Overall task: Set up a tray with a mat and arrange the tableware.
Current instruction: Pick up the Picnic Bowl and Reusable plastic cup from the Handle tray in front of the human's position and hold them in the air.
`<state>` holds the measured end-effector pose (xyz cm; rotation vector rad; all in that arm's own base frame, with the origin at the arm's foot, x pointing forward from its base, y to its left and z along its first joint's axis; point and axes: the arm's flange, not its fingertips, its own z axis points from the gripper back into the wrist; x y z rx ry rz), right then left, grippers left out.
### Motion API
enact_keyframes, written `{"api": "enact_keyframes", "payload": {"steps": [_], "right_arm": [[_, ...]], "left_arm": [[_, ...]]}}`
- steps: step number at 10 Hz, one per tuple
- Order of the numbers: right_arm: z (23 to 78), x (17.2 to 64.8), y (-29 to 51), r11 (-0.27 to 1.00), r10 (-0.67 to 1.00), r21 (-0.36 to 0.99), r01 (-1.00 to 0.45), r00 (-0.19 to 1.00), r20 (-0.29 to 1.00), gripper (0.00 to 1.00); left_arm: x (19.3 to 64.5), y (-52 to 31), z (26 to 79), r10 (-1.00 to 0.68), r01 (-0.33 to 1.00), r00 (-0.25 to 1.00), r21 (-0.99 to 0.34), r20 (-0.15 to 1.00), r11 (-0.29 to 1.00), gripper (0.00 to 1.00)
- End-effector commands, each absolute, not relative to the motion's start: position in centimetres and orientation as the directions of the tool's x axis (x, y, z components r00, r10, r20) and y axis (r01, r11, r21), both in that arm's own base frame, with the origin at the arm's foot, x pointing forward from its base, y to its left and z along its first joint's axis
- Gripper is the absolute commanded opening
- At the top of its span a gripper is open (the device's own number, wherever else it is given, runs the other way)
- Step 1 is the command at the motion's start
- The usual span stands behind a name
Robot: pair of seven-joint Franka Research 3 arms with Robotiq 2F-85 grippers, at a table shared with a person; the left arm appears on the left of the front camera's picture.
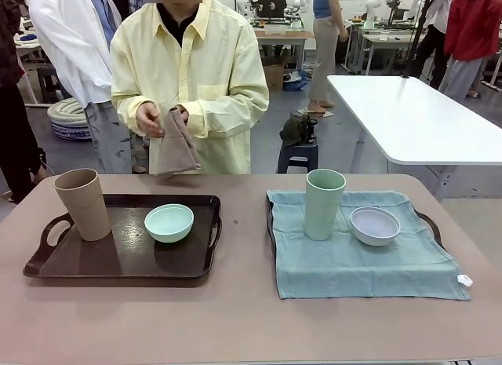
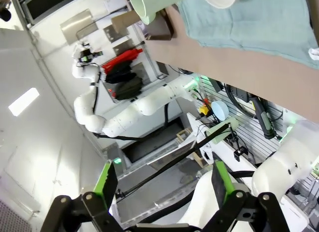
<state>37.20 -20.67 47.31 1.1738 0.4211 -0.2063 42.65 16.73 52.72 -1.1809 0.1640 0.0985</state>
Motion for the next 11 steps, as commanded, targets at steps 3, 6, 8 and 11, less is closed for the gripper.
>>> {"api": "enact_keyframes", "payload": {"steps": [3,6,8,11], "right_arm": [[51.8,40.7,-4.8,0.62,0.075,0.709,0.337,0.873,-0.481,1.0],[55.2,39.9,8.8,0.751,0.105,0.617,0.234,0.881,-0.462,1.0],[55.2,39.4,17.7,0.828,0.096,0.529,0.185,0.883,-0.46,1.0],[52.1,41.2,25.6,0.891,0.046,0.436,0.126,0.93,-0.363,1.0]], "left_arm": [[45.7,13.6,55.5,-0.249,0.213,0.965,-0.797,0.082,0.566,1.0],[43.5,11.4,58.1,-0.492,0.583,0.797,-0.655,0.35,0.48,1.0],[42.8,10.8,59.5,-0.581,0.697,0.697,-0.588,0.421,0.41,1.0],[43.4,10.1,59.7,-0.556,0.748,0.659,-0.516,0.506,0.418,1.0]]}}
